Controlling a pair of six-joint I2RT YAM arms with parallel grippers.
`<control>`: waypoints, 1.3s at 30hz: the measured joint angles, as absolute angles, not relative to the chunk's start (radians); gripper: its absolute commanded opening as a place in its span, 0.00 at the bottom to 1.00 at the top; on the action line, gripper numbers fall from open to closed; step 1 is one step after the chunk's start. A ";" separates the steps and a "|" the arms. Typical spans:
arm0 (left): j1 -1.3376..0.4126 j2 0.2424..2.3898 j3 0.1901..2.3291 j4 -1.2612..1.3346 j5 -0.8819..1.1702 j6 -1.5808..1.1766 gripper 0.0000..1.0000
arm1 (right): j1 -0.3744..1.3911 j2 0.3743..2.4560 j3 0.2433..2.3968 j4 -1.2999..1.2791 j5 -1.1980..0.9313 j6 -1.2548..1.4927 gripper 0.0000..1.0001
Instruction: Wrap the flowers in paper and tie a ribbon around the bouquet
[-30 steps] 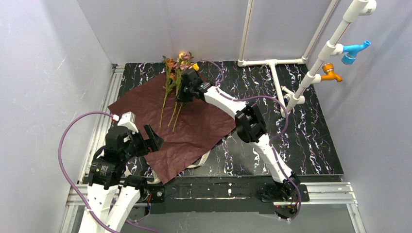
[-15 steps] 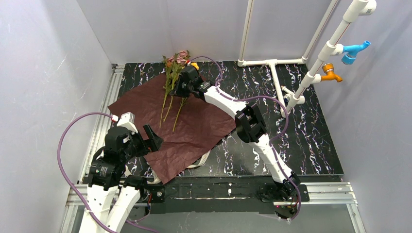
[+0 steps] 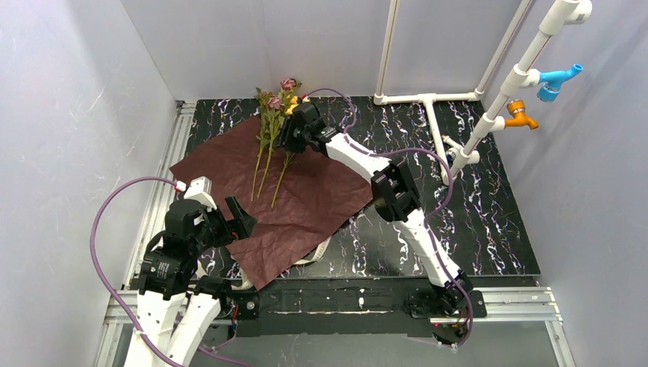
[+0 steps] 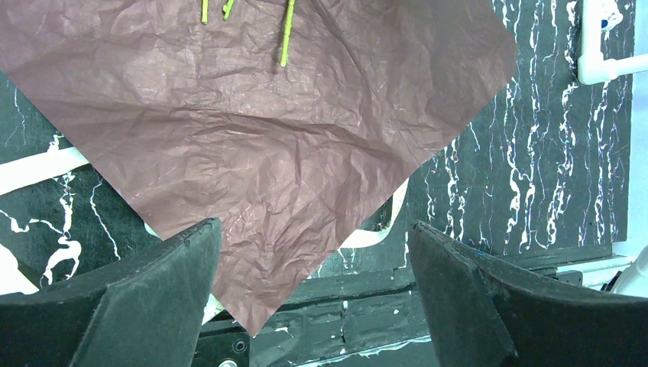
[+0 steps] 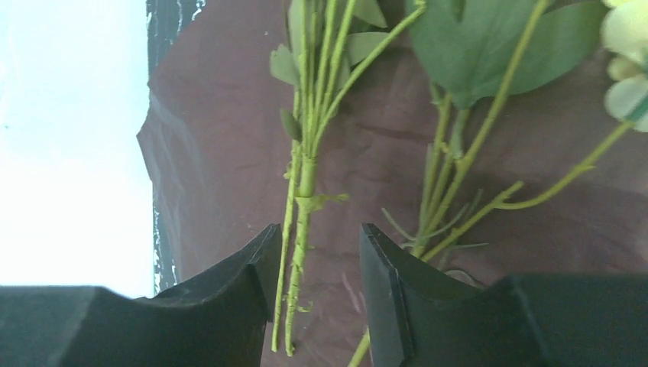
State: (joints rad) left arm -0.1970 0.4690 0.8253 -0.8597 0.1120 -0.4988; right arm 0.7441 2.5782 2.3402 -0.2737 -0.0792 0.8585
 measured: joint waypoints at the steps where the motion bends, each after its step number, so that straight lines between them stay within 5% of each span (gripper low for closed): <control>1: -0.197 0.469 0.825 -0.860 0.112 -0.499 0.91 | 0.739 2.576 2.340 -0.285 -0.080 0.852 0.57; 7: -0.197 0.470 0.825 -0.860 0.112 -0.499 0.90 | 0.718 2.430 2.201 -0.373 -0.064 0.785 0.77; 10: -0.197 0.475 0.825 -0.859 0.111 -0.499 0.90 | 0.713 2.166 1.908 -0.422 0.044 0.769 0.83; 16: -0.197 0.500 0.824 -0.851 0.104 -0.499 0.90 | 0.686 1.532 1.224 -0.401 0.248 0.855 0.82; 21: -0.197 0.512 0.824 -0.847 0.104 -0.498 0.90 | 0.638 1.261 0.801 -0.316 0.349 0.962 0.79; 27: -0.195 0.514 0.824 -0.844 0.102 -0.499 0.89 | 0.570 1.249 0.624 -0.117 0.345 1.037 0.78; 39: -0.193 0.521 0.824 -0.844 0.087 -0.499 0.89 | 0.492 1.552 0.626 0.286 0.168 1.109 0.60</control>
State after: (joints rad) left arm -0.1932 0.5205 0.8238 -0.8444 0.0868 -0.4992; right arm 0.4923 1.5517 0.6258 0.2863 0.1677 1.1091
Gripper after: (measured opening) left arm 0.897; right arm 0.632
